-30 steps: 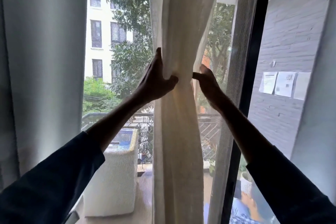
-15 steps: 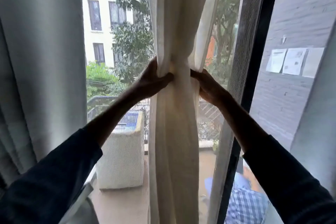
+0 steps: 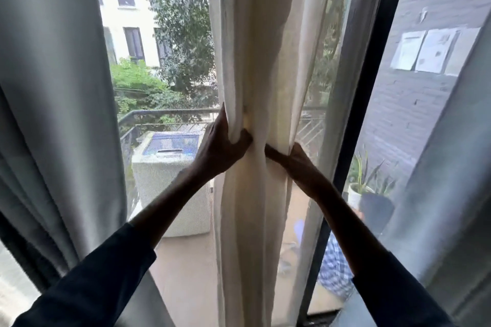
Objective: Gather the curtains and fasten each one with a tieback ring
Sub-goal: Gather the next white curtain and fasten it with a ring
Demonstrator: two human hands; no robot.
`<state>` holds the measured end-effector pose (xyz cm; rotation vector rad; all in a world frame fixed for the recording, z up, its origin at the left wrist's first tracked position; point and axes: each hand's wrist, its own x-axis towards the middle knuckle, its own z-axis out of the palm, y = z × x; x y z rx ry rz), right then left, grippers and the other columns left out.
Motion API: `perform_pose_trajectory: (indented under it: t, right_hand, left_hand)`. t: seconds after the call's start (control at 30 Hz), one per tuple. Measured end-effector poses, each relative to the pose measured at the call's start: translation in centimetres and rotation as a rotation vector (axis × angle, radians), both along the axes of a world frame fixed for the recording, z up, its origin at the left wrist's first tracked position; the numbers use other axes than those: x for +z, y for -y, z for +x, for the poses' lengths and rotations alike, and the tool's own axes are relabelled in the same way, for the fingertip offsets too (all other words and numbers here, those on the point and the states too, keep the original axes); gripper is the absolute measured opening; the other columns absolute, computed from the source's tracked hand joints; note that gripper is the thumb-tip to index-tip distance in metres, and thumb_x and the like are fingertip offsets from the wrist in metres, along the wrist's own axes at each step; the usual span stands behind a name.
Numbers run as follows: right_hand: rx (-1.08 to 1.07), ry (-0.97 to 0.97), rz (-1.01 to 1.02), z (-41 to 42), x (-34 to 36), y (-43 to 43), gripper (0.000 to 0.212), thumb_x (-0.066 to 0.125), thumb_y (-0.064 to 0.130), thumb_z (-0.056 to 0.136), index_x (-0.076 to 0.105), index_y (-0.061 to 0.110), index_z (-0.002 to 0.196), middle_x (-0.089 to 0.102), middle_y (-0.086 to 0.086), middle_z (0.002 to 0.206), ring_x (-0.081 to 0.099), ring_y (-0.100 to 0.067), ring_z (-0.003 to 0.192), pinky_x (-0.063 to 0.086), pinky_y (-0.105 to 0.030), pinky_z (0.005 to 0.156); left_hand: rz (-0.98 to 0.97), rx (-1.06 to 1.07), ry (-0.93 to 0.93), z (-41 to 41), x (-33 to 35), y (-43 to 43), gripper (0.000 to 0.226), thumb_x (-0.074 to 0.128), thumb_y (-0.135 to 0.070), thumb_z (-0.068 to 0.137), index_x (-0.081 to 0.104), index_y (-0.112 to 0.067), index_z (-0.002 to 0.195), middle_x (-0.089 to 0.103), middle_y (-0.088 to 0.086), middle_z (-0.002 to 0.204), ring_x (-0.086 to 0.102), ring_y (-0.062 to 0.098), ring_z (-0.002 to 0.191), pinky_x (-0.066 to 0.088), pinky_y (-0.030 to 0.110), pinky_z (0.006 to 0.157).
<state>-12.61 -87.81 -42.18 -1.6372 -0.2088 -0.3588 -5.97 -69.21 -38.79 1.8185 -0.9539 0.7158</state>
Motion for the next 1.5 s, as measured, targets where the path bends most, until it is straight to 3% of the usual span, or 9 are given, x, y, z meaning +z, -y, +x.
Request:
perform_pose_trajectory:
  t: [0.23, 0.43, 0.57, 0.67, 0.77, 0.97, 1.17, 1.3, 1.5]
  right_hand:
    - [-0.231, 0.037, 0.043, -0.7, -2.9, -1.0, 0.005, 0.076, 0.040, 0.088, 0.080, 0.038, 0.087, 0.080, 0.003, 0.090, 0.077, -0.014, 0.083, 0.059, -0.021, 0.065]
    - [-0.346, 0.027, -0.086, 0.0, -3.4, -0.7, 0.021, 0.070, 0.031, 0.094, 0.077, 0.022, 0.077, 0.079, 0.000, 0.079, 0.075, -0.013, 0.073, 0.063, -0.037, 0.065]
    - [-0.434, 0.011, -0.175, -0.1, -3.8, -0.6, 0.042, 0.065, 0.045, 0.084, 0.074, 0.005, 0.078, 0.076, -0.015, 0.077, 0.068, -0.017, 0.065, 0.058, -0.049, 0.060]
    - [-0.510, -0.037, -0.245, -0.2, -4.0, -0.2, 0.046, 0.066, 0.046, 0.086, 0.072, 0.001, 0.080, 0.075, -0.015, 0.076, 0.073, -0.027, 0.069, 0.059, -0.051, 0.059]
    - [-0.554, -0.080, -0.337, -0.3, -4.1, 0.0, 0.041, 0.065, 0.040, 0.093, 0.071, 0.001, 0.083, 0.075, -0.014, 0.077, 0.073, -0.032, 0.074, 0.058, -0.051, 0.063]
    - [-0.644, -0.075, -0.554, -0.6, -4.0, -0.6, 0.027, 0.058, 0.026, 0.094, 0.068, 0.002, 0.085, 0.073, -0.017, 0.084, 0.068, -0.041, 0.081, 0.052, -0.042, 0.064]
    - [-0.548, -0.107, -0.630, -0.6, -4.9, -0.8, 0.015, 0.058, 0.023, 0.092, 0.066, 0.010, 0.089, 0.073, -0.016, 0.091, 0.069, -0.041, 0.089, 0.044, -0.033, 0.064]
    - [-0.412, -0.055, -0.661, -0.6, -5.8, -0.7, 0.018, 0.057, 0.017, 0.093, 0.068, 0.009, 0.104, 0.074, -0.013, 0.100, 0.069, -0.035, 0.096, 0.045, -0.030, 0.069]
    - [-0.137, -0.036, -0.650, -0.7, -6.5, -0.1, 0.038, 0.052, -0.007, 0.090, 0.060, 0.002, 0.127, 0.062, 0.005, 0.101, 0.059, -0.012, 0.096, 0.045, -0.023, 0.076]
  left_hand:
    - [0.032, 0.079, -0.040, -0.7, -3.2, -0.2, 0.084, 0.064, -0.027, 0.085, 0.021, -0.002, 0.152, 0.066, 0.019, 0.114, 0.066, 0.034, 0.091, 0.056, 0.045, 0.074]
    - [-0.155, 0.100, 0.015, -1.5, -5.0, 0.7, 0.069, 0.075, -0.022, 0.083, 0.028, -0.014, 0.133, 0.049, -0.029, 0.100, 0.056, 0.003, 0.074, 0.052, 0.024, 0.064]
    - [-0.313, 0.075, -0.028, -2.0, -6.7, 1.4, 0.071, 0.080, -0.021, 0.081, 0.029, -0.012, 0.129, 0.042, -0.028, 0.123, 0.058, -0.008, 0.099, 0.048, 0.009, 0.077]
    - [-0.359, 0.059, -0.180, -2.3, -7.8, 1.7, 0.078, 0.085, -0.023, 0.077, 0.029, -0.020, 0.131, 0.048, -0.007, 0.128, 0.060, 0.008, 0.113, 0.051, 0.019, 0.086]
    - [-0.270, 0.079, -0.320, -2.6, -8.7, 1.8, 0.078, 0.085, -0.037, 0.077, 0.033, -0.028, 0.134, 0.058, -0.022, 0.108, 0.061, -0.011, 0.096, 0.050, 0.010, 0.083]
    - [-0.053, 0.015, -0.368, -3.4, -8.3, 2.7, 0.058, 0.065, -0.068, 0.081, 0.061, -0.022, 0.117, 0.070, -0.011, 0.091, 0.067, -0.003, 0.079, 0.054, 0.020, 0.062]
    - [0.085, 0.168, -0.315, -3.5, -7.2, 3.6, 0.051, 0.065, -0.069, 0.077, 0.057, -0.019, 0.071, 0.060, -0.007, 0.060, 0.059, 0.007, 0.053, 0.035, 0.018, 0.043]
    - [0.133, 0.174, -0.318, -3.0, -6.8, 4.0, 0.054, 0.061, -0.074, 0.078, 0.057, -0.021, 0.065, 0.063, -0.004, 0.061, 0.062, 0.015, 0.056, 0.042, 0.027, 0.048]
    - [0.152, 0.104, -0.373, -3.3, -7.3, 4.5, 0.067, 0.041, -0.088, 0.080, 0.067, -0.028, 0.065, 0.067, -0.016, 0.060, 0.062, -0.001, 0.054, 0.055, 0.031, 0.061]
